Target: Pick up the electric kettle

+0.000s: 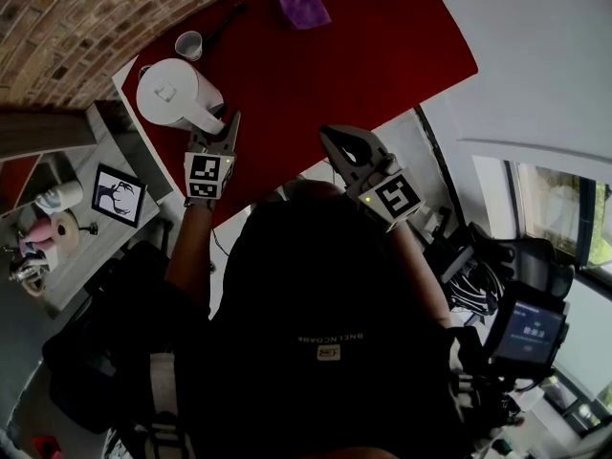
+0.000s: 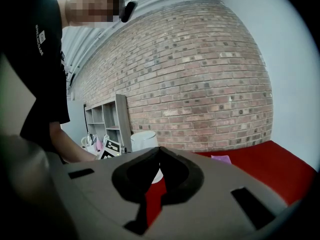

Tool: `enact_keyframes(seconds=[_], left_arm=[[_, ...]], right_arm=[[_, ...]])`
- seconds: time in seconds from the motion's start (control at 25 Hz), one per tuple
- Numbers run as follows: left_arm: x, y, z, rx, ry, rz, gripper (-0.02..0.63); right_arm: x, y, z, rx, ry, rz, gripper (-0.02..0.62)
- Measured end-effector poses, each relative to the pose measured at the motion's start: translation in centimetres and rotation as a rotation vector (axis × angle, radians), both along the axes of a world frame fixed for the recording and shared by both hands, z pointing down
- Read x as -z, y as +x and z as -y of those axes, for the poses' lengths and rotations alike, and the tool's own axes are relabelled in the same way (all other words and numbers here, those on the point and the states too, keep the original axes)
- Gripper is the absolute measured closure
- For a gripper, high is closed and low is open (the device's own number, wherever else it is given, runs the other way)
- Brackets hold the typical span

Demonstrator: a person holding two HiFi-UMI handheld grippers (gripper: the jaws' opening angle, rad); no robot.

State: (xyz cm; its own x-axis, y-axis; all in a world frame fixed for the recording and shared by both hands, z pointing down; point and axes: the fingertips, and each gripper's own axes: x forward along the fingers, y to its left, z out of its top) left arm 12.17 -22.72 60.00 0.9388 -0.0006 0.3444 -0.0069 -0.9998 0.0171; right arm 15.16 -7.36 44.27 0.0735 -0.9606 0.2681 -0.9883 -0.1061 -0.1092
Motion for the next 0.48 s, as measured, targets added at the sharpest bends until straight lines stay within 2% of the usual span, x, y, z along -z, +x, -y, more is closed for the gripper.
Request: enact_keyframes(seconds=[0.48], left_arm=[[3.3, 0.2, -0.9, -0.046, 0.013, -0.027, 0.525]], right_arm=[[0.6, 0.1, -0.1, 0.018, 0.031, -0.002, 0.594]])
